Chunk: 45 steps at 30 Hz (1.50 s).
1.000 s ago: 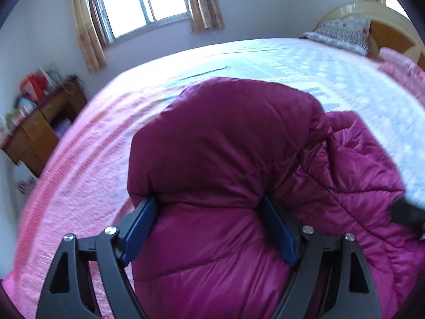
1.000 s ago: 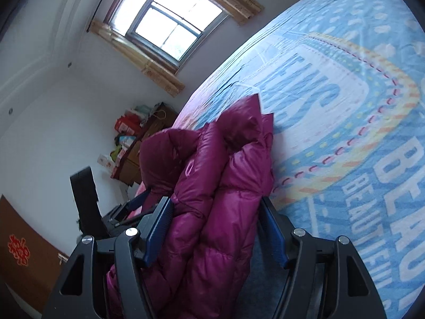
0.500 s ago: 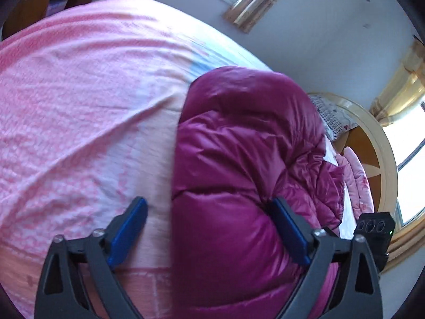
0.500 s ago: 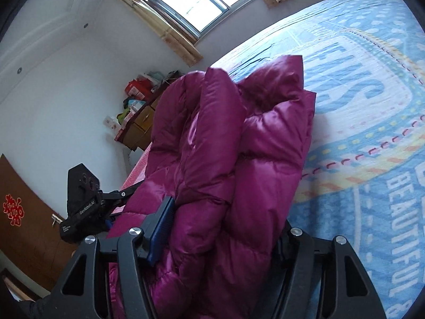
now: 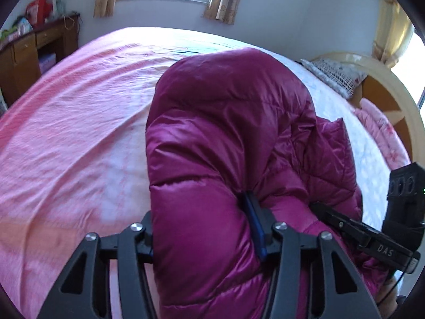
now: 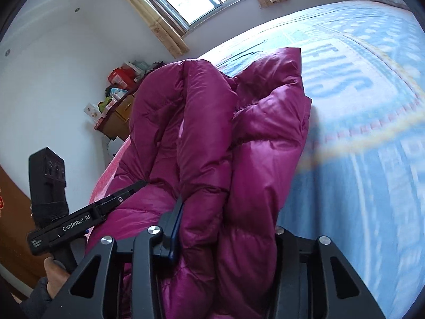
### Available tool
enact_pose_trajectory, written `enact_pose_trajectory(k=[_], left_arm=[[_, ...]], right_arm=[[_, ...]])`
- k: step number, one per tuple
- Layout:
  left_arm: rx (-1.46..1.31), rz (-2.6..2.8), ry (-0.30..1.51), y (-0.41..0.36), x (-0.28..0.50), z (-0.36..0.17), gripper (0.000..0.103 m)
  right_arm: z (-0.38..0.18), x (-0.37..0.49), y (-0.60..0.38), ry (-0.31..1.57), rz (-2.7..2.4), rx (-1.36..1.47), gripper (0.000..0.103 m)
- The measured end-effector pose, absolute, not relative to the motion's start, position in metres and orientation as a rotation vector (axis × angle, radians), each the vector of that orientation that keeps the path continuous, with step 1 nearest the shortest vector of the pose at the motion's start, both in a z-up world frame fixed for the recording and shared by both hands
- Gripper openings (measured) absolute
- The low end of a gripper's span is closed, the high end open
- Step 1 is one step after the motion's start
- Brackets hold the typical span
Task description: Fold large clothes
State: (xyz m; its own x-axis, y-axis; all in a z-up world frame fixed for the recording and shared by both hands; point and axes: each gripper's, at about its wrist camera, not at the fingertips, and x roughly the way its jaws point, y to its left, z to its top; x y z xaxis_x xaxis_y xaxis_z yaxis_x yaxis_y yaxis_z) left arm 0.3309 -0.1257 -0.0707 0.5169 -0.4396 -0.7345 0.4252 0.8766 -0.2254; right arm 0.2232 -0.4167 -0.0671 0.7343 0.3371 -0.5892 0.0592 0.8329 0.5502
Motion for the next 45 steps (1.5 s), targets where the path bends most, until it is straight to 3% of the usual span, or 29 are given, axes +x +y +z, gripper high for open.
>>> enact_pose_trajectory(k=[11,21,35,45], left_arm=[[0.010,-0.405,0.842,-0.069,0.262,-0.060,0.045],[0.028,-0.253,0.792,-0.020,0.226,-0.052,0.042],[-0.034,0.139,0.650,0.103,0.236,-0.014,0.041],[-0.099,0.354,0.765,0.168,0.301,-0.077,0.044]], right_arm=[[-0.049,0.130,-0.315,0.704,0.134,0.499,0.035],[-0.040,0.128,-0.233,0.730,0.302,0.447,0.030],[0.002,0.204,-0.036,0.689,0.712,0.292,0.029],[-0.050,0.289,0.059,0.776,0.723,0.237,0.030]])
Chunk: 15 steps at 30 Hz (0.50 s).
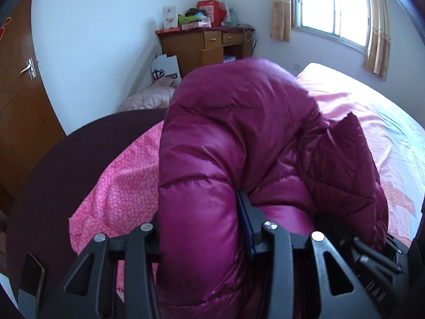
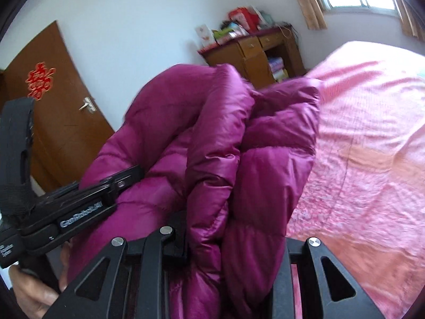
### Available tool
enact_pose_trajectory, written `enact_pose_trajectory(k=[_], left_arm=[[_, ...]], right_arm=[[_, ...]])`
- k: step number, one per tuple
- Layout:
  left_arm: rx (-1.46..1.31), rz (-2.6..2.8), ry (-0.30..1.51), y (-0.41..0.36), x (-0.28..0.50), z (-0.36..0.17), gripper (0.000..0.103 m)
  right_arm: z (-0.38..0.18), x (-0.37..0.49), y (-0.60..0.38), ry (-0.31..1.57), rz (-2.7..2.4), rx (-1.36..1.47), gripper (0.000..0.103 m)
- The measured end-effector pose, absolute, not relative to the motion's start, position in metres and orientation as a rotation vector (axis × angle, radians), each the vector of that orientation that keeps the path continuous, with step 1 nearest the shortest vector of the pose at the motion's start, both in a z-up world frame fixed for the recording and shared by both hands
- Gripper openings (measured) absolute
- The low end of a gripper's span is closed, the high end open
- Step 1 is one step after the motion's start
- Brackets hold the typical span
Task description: Fold large clothes
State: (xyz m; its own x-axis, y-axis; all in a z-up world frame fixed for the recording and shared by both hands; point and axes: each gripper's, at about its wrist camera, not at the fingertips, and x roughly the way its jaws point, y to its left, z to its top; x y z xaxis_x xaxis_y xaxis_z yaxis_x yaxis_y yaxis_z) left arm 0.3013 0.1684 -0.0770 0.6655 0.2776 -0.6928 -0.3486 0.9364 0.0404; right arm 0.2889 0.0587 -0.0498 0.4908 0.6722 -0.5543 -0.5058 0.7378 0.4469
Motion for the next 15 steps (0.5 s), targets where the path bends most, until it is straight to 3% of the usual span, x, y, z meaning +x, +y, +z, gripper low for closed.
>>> enact_pose_trajectory(k=[8,14,15], left_arm=[[-0.024,0.357,0.754,0.170,0.305,-0.094,0.058],[-0.073,0.329,0.748,0.184,0.289,-0.089,0.058],[-0.073,0.328,0.746,0.184,0.289,-0.089,0.058]], right_arm=[[-0.068,0.291,0.025,0.840,0.690,0.383,0.052],[-0.016,0.243,0.008,0.630,0.476,0.309,0.051],[-0.004,0.238,0.009,0.598,0.459,0.287,0.043]])
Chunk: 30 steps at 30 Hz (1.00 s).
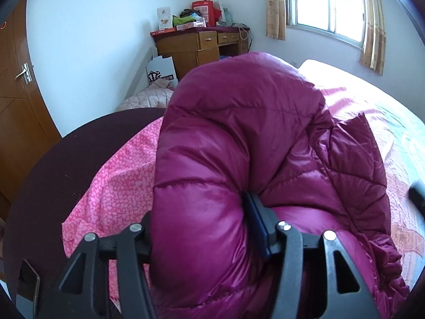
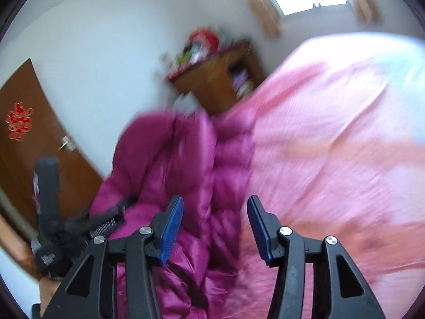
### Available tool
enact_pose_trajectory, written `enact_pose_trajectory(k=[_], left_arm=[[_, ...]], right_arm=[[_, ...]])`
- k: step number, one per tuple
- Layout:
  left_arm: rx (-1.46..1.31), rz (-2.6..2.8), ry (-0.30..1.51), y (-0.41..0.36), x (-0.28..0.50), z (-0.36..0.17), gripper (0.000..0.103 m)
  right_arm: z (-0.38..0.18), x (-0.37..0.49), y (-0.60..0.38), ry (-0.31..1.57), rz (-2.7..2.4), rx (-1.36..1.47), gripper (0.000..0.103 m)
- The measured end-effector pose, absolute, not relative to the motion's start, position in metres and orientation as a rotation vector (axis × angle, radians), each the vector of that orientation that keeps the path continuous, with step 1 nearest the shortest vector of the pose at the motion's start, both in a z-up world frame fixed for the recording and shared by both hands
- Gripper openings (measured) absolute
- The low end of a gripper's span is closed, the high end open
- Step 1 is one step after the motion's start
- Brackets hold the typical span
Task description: Fold large clothes
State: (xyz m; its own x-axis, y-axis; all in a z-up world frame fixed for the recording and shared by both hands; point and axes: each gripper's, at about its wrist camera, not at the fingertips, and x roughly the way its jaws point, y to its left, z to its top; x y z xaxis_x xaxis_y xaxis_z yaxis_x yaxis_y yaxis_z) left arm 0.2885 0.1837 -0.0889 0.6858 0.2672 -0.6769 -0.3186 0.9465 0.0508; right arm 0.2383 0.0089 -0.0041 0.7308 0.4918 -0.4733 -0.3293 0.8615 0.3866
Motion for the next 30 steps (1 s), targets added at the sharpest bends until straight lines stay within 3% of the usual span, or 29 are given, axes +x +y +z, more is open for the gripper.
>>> enact_pose_trajectory(k=[2,5,14,24,30], left_arm=[[-0.066,0.329,0.743,0.183,0.289,-0.087,0.058],[-0.067,0.321,0.741,0.184,0.286,-0.086,0.058],[-0.057,0.280,0.736,0.184,0.276,-0.086,0.060],[-0.059,0.274,0.764,0.186,0.280,-0.088,0.066],[-0.055,0.276,0.783,0.188,0.282,-0.089,0.069]], right_arm=[[0.020,0.245,0.028,0.586,0.476,0.208,0.030],[0.036,0.265,0.076,0.608,0.571,0.086,0.019],[-0.035,0.344,0.099,0.888,0.499,0.180,0.016],[-0.055,0.351,0.097,0.877,0.522,0.122,0.015],[-0.043,0.303,0.088,0.783,0.454,0.076,0.018]])
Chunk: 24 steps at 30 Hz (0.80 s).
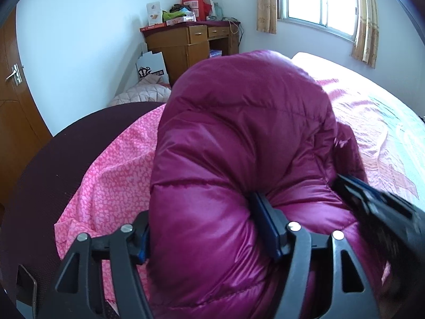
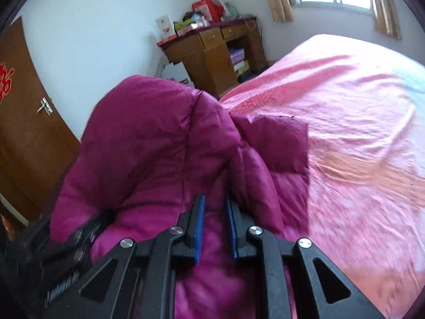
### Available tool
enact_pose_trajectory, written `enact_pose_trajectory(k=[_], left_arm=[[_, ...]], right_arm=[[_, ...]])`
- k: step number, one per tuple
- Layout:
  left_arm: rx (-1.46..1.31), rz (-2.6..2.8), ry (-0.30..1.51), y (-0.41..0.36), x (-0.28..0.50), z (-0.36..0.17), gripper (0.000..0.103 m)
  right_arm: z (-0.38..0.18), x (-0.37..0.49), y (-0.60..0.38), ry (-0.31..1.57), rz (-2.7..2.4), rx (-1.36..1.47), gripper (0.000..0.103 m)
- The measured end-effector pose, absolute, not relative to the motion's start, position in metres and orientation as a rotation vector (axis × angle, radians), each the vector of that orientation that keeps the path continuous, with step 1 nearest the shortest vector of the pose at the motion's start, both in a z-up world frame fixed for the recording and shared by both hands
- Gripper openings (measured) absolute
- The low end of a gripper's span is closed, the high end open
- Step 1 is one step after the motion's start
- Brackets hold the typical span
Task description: Fold large clothes
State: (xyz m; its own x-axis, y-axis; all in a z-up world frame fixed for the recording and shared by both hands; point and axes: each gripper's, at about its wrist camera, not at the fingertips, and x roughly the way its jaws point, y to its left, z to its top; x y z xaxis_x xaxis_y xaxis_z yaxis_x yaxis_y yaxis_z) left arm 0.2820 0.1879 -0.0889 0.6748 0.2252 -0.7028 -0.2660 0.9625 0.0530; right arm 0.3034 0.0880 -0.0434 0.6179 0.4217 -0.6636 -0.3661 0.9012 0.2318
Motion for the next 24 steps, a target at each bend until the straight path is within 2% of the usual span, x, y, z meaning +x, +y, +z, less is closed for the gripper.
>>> enact_pose_trajectory(k=[10,15,21,23,24], left_arm=[[0.021,0.318,0.775,0.177,0.283,-0.088,0.073],[0.059,0.346,0.751,0.172,0.273,-0.085,0.076],[0.024,0.328,0.714,0.171,0.231,-0.070,0.087],[-0.008,0.312,0.708,0.175,0.212,-0.064,0.098],[-0.023,0.303,0.702,0.177,0.202,-0.061,0.099]], right_arm=[[-0.061,0.232,0.085,0.656,0.363,-0.022,0.018],[-0.060,0.205,0.077,0.673,0.371,-0.014,0.018],[-0.050,0.166,0.048,0.687,0.406,0.080,0.019],[-0.042,0.147,0.038,0.670,0.412,0.127,0.020],[-0.040,0.138,0.032,0.663,0.414,0.148,0.020]])
